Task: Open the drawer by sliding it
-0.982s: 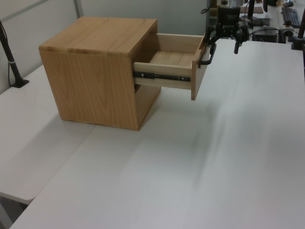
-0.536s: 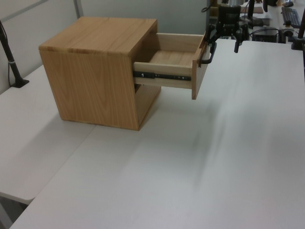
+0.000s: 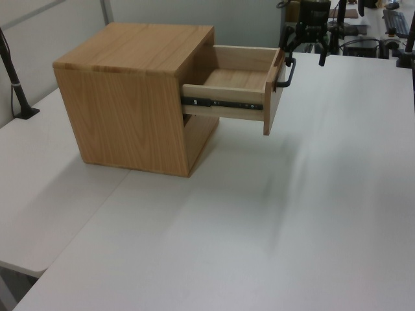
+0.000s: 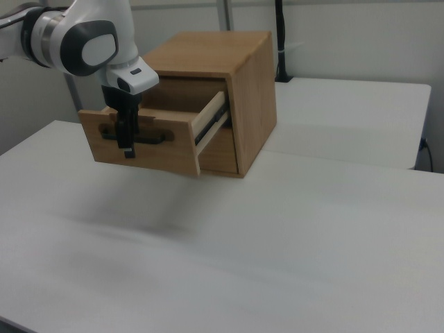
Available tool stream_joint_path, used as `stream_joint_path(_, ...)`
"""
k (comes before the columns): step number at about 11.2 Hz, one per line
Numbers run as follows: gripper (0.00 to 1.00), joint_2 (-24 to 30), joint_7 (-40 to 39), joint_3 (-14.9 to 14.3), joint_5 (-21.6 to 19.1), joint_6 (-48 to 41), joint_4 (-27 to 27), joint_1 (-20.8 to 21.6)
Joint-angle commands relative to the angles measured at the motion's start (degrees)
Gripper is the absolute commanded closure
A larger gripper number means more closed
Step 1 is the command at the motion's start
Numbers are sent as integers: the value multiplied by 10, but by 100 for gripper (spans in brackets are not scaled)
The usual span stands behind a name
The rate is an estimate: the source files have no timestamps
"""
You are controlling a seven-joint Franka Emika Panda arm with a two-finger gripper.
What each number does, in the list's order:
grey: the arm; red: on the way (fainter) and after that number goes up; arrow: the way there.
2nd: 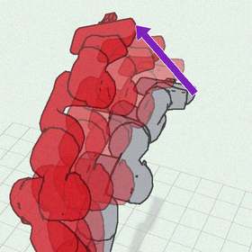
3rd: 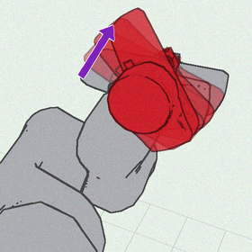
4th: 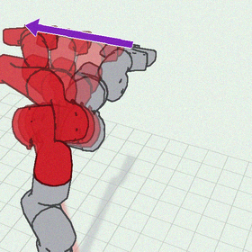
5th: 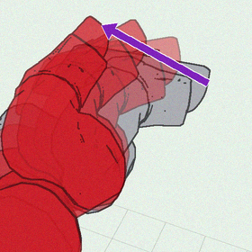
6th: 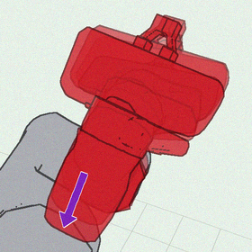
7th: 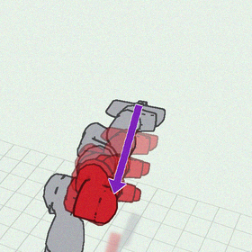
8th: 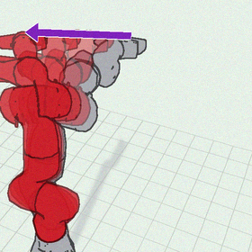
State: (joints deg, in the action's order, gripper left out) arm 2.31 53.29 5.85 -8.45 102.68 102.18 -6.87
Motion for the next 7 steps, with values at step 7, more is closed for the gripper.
stream_joint_path(7,0,69,-242,-4,-8,-77,2,1)
